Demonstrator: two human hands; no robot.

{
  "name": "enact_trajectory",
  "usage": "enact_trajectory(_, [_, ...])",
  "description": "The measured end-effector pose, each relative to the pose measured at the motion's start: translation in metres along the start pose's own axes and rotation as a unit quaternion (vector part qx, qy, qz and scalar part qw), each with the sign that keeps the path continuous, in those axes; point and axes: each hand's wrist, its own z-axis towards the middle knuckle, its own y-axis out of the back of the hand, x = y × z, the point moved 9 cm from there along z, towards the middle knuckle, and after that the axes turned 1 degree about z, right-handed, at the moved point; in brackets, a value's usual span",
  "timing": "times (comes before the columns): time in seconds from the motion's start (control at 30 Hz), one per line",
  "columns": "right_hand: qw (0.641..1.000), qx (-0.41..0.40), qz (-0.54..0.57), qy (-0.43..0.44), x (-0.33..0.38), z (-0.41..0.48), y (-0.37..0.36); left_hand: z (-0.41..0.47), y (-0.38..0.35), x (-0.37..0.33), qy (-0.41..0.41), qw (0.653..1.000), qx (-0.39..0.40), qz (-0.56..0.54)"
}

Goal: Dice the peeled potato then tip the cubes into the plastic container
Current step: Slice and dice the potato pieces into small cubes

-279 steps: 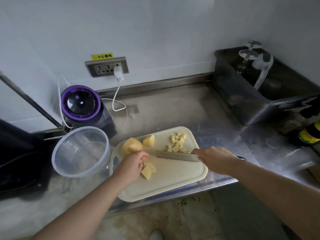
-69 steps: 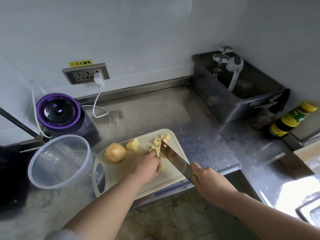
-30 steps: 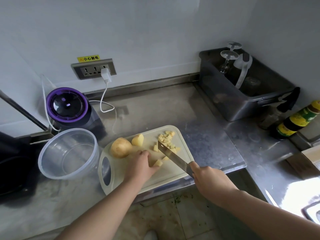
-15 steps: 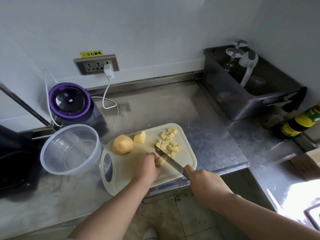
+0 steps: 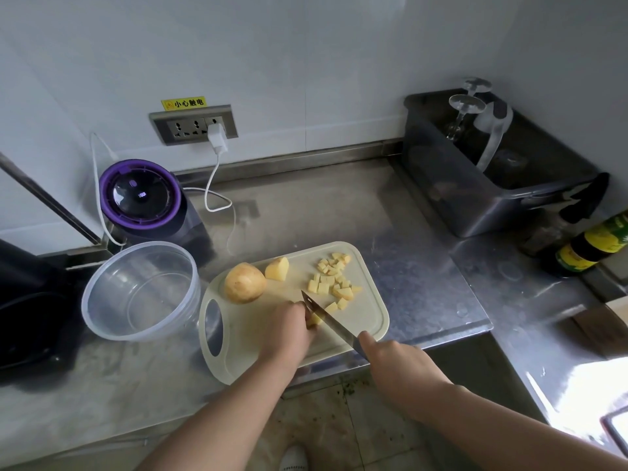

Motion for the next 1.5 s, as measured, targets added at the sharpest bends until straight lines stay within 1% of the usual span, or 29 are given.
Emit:
enact_trajectory(0.13, [1.0,0.015,-0.002,0.002,0.001,0.001,-0.005,0.0,-0.001,0.001,-0.006,1.0,-0.004,-0.011])
enact_trajectory(0.33, [0.999,-0.027,0.013,-0.026,-0.007,0.002,0.014,-0.002,-0.004,0.005,-0.005,0.999,0.0,-0.04])
enact_trajectory(0.47, [1.0,-0.019,-0.005,-0.011,-0.005,-0.005,0.011,-0.007,-0.001,0.009,-0.007,0.999,-0.01,-0.053])
enact_trajectory(0.63, [1.0,-0.018,-0.017,0.0,0.0,-0.008,0.005,-0.007,0.004,0.012,-0.002,0.999,-0.015,-0.046])
enact_trajectory(0.8, [1.0,-0.018,-0.014,0.0,-0.001,-0.002,-0.001,-0.005,0.002,0.012,0.001,1.0,-0.01,-0.014])
enact_trajectory(0.97, [1.0,0.007,0.0,0.005,0.002,0.001,-0.015,-0.003,0.001,0.011,-0.002,1.0,-0.009,0.007])
enact_trajectory(1.13, [1.0,-0.008,-0.02,-0.009,-0.01,0.005,0.001,-0.001,-0.003,0.011,-0.008,1.0,0.005,-0.017])
enact_trajectory(1.23, [0.999,-0.029,-0.008,-0.02,-0.022,0.007,0.015,0.005,-0.002,0.007,-0.01,1.0,0.009,-0.021])
enact_trajectory(1.37, [0.997,-0.069,-0.027,-0.002,-0.036,0.004,0.035,0.021,-0.001,-0.008,-0.011,0.998,0.017,-0.055])
enact_trajectory(1.43, [0.996,-0.071,-0.051,0.0,-0.043,0.002,0.04,0.026,0.001,-0.011,-0.003,0.996,0.025,-0.081])
enact_trajectory(1.5, [0.995,-0.056,-0.077,0.006,-0.048,0.001,0.041,0.028,0.006,-0.008,-0.005,0.994,0.026,-0.105])
